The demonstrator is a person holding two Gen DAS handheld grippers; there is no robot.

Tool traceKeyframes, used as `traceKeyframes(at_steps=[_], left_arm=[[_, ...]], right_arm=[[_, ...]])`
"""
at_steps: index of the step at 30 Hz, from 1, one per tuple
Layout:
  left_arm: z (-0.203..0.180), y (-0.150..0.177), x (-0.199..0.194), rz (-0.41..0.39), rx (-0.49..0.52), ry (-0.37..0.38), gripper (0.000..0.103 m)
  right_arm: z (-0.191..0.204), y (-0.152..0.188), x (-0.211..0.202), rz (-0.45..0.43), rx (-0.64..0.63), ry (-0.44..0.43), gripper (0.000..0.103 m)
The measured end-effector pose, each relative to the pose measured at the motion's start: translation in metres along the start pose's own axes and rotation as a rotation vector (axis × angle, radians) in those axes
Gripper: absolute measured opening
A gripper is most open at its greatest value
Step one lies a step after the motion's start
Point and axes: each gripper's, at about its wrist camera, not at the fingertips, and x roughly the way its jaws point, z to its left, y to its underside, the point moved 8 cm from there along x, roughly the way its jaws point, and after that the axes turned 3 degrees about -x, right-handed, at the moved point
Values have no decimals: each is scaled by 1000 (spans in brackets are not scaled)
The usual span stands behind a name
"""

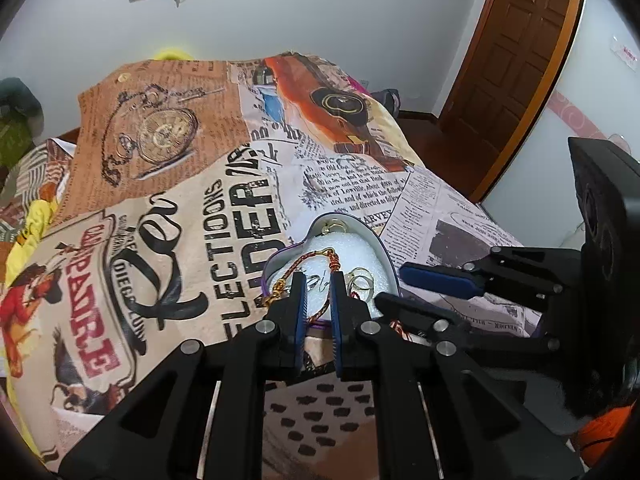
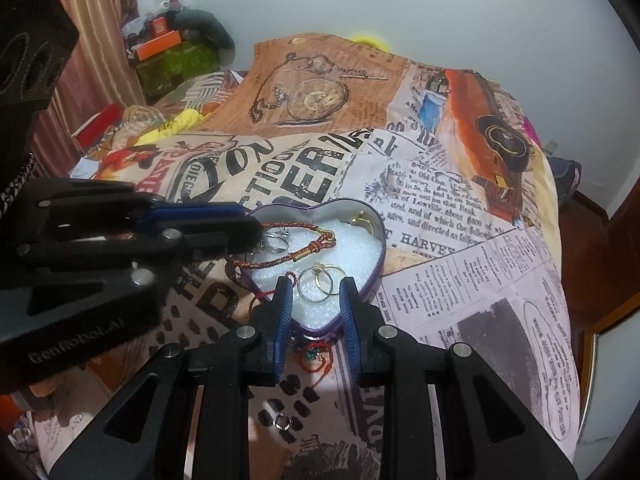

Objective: Organize jewelry

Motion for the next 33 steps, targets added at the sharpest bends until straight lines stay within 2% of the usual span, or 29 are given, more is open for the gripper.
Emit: traceKeyframes(at_steps=[5, 10, 11, 13, 15, 24, 33], left_arm=[[-2, 2, -15, -8, 13, -15, 11], [-6, 5, -31, -24, 23, -25, 19], [-7, 6, -34, -29, 25, -28, 21], [-9, 7, -41, -36, 28, -31, 25], [-10, 10, -47, -40, 31, -34, 31], [-10, 36, -58, -17, 52, -69, 39], [-2, 69, -37, 68, 16, -70, 39]], right_arm=[[-4, 1, -12, -11, 20, 10, 22], [-6, 0, -28, -29, 33, 21, 24], [-6, 1, -31, -32, 35, 22, 26], [-5, 1, -38, -40, 42, 23, 39], [-5, 2, -45, -55, 51, 24, 42], [-5, 24, -55, -44, 71, 46, 42], [1, 58, -32, 48, 84, 15, 42]])
